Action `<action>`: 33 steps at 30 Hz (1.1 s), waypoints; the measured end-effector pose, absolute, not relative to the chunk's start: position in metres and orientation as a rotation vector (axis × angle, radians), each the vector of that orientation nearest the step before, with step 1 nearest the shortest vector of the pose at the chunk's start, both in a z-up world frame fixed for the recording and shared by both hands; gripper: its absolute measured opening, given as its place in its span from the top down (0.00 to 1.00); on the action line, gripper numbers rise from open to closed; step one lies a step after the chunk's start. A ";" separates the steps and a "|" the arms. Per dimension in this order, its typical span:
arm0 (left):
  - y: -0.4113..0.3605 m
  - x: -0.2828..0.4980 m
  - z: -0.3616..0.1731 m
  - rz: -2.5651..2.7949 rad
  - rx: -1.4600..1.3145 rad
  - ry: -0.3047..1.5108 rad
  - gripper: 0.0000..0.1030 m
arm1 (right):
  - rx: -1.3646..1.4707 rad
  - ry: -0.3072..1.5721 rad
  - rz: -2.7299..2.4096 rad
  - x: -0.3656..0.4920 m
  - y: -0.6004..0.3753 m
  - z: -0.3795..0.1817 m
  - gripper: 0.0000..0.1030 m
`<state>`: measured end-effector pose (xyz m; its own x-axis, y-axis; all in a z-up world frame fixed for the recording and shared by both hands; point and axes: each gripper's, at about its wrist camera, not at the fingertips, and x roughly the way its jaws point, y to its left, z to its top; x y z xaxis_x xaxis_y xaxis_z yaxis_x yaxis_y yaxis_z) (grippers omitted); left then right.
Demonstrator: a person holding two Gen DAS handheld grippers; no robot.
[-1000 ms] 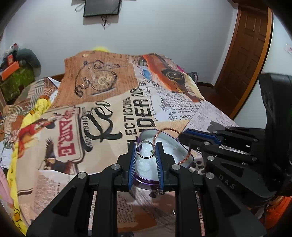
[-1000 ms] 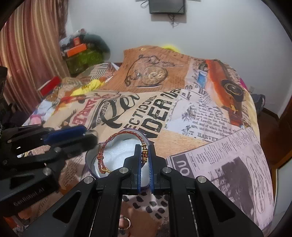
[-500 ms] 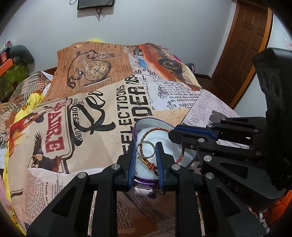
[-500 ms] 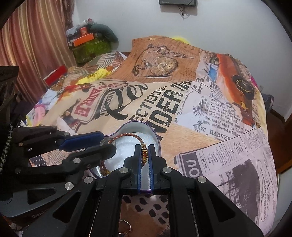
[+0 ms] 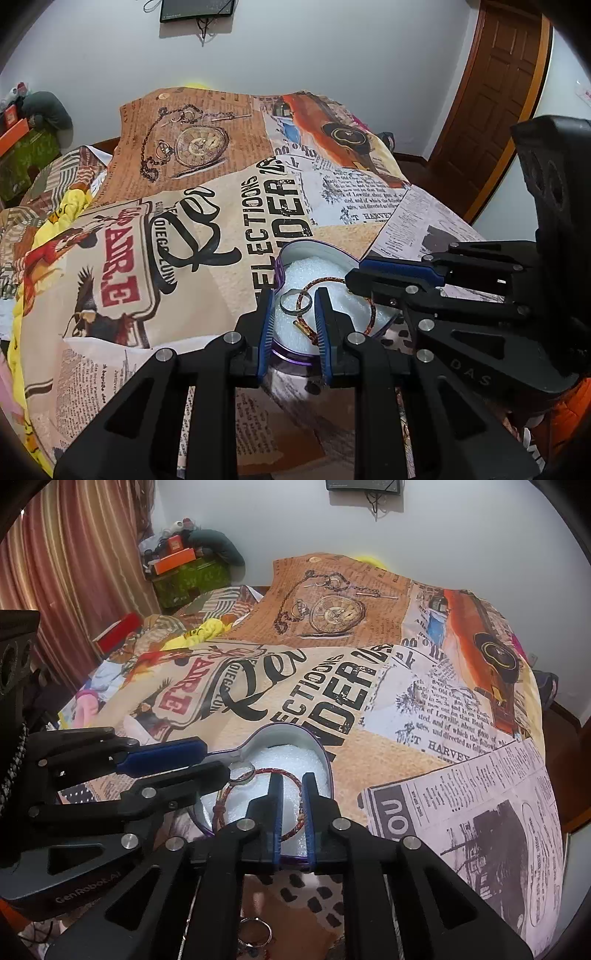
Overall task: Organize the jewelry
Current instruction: 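Carry the ring and bracelet over the heart tin with both tools, then open both tools to drop the ring and bracelet into the tin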
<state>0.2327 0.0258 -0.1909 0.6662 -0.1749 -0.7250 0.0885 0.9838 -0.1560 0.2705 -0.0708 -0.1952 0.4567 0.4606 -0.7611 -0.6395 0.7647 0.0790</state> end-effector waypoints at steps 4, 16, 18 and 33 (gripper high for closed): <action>0.028 0.226 -0.184 -0.143 -0.109 0.812 0.80 | -0.231 0.846 0.683 0.266 -0.072 -0.191 0.74; 0.027 0.208 -0.161 -0.126 -0.088 0.786 0.80 | -0.211 0.787 0.653 0.248 -0.084 -0.167 0.71; 0.026 0.204 -0.156 -0.125 -0.084 0.782 0.80 | -0.205 0.776 0.647 0.244 -0.087 -0.163 0.71; 0.014 0.164 -0.148 -0.139 -0.056 0.800 0.70 | -0.167 0.754 0.584 0.203 -0.117 -0.147 0.71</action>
